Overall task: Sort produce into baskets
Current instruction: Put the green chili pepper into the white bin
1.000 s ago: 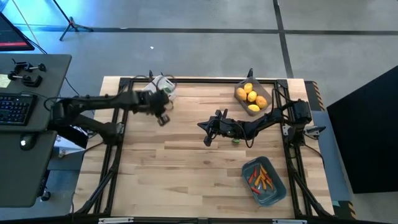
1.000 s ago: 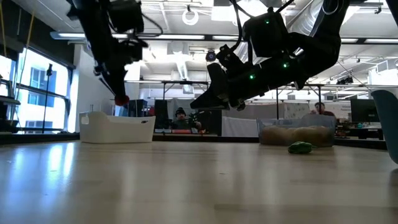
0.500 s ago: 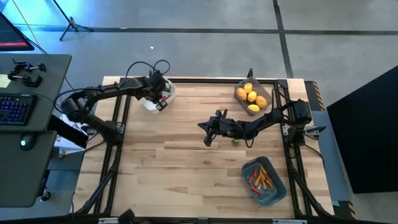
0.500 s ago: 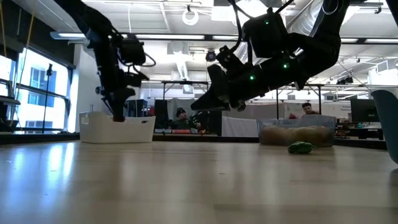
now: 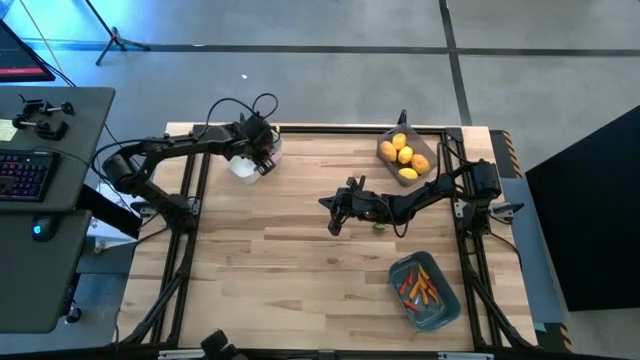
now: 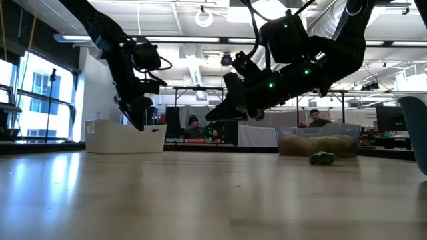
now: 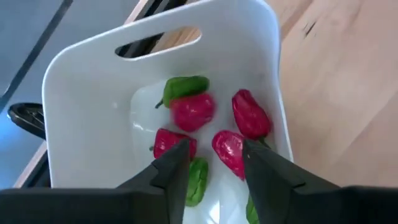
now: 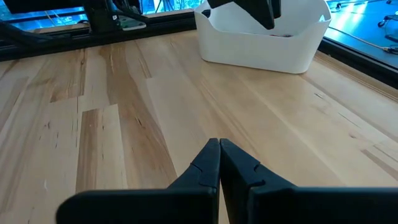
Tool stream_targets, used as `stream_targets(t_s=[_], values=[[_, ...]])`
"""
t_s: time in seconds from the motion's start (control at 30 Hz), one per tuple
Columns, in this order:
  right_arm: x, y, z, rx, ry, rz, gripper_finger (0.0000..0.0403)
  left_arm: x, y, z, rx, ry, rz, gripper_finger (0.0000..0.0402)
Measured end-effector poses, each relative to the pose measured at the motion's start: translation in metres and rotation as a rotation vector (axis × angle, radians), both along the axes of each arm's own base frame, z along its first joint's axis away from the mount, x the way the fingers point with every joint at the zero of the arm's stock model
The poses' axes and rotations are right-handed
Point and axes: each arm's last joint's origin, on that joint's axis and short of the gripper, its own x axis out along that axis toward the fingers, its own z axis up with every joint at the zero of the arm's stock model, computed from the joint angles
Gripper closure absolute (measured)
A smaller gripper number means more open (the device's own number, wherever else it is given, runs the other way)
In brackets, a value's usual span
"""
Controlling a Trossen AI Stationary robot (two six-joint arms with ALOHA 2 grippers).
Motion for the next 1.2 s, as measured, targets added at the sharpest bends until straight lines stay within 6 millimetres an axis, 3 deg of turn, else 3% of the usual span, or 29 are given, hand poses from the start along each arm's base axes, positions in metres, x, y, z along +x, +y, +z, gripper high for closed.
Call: stream_targets(t_s=[0.33, 0.73, 0.97, 1.2], values=[[0.000, 0.000, 0.000, 0.001, 0.000, -0.001, 0.0403, -0.018, -0.018, 0.012, 0.174, -0.222, 0.009, 0.0250], [-0.002, 0.008, 0.009, -0.019, 0.007, 0.043, 0.0398, -0.041, -0.093, 0.037, 0.297, -0.708, -0.196, 0.0250], [-0.008, 0.033, 0.019, -0.025, 0.294, 0.102, 0.0333, -0.051, -0.130, 0.041, 0.318, -0.891, -0.358, 0.0250], [-0.016, 0.043, 0.042, 0.048, 0.751, 0.029, 0.0246, -0.059, -0.152, 0.035, 0.311, -0.972, -0.474, 0.0250]])
